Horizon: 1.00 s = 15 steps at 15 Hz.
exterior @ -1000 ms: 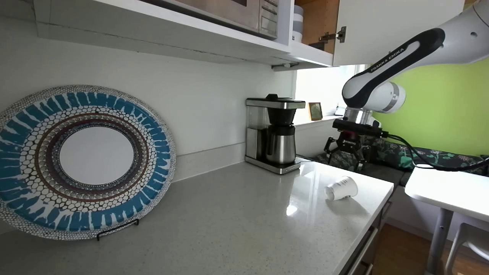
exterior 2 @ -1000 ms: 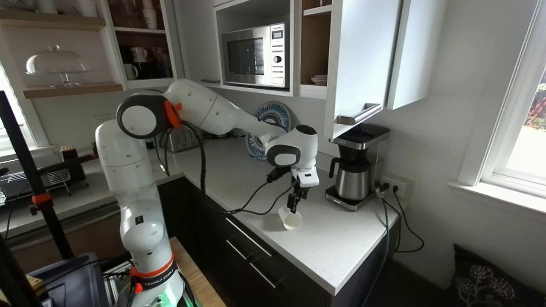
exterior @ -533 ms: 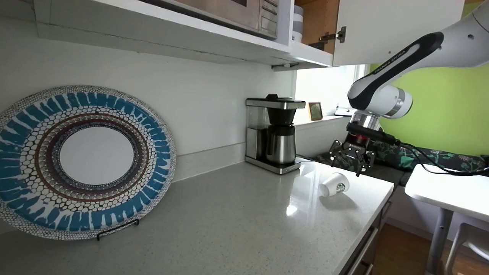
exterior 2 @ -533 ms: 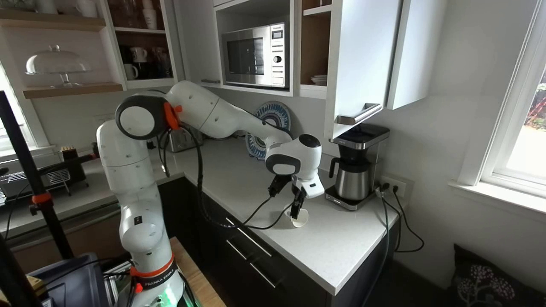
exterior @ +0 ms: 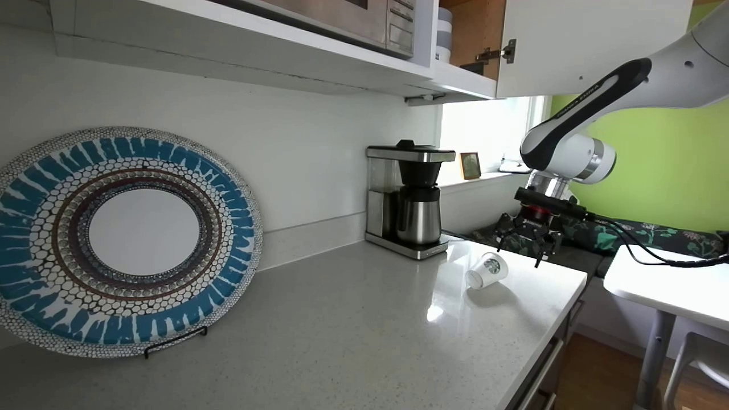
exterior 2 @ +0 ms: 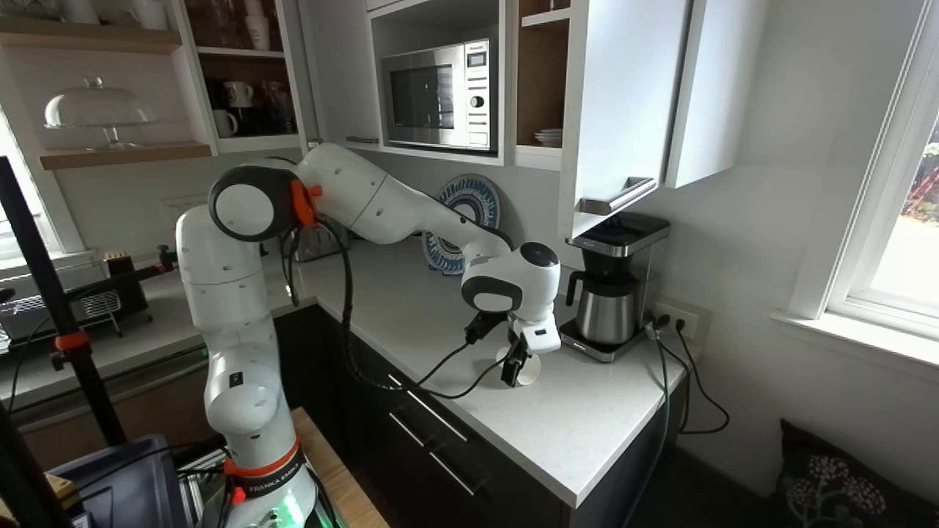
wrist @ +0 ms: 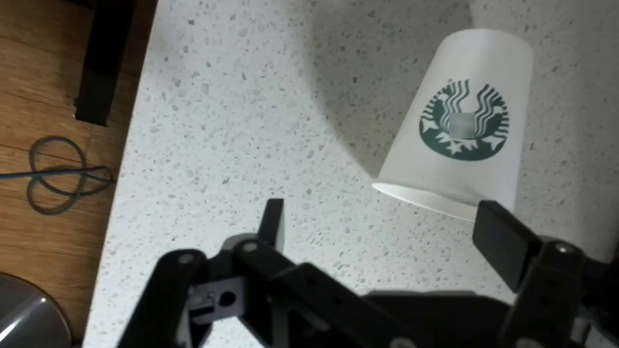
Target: Place the coffee cup upright
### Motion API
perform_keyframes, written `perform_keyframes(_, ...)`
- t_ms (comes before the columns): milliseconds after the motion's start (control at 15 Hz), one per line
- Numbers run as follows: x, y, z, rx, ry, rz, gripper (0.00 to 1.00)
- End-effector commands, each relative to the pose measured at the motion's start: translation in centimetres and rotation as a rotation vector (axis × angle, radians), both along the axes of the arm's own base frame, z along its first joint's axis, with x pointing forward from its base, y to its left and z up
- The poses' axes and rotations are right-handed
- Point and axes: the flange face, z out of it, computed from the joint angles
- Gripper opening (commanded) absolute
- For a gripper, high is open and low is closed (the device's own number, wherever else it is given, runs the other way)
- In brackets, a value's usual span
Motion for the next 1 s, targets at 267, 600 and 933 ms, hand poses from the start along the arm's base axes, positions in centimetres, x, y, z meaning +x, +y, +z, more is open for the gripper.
perform_keyframes(267,0.7,-0.4,-2.4,0.157,0.123,-0.259,1.0)
perform_keyframes(600,2.0,0.2,-3.2,0.326,0.15,-0.32,0.75)
perform_keyframes(933,2.6,-0.1,-3.2,0.402,0.154,-0.342,0.34)
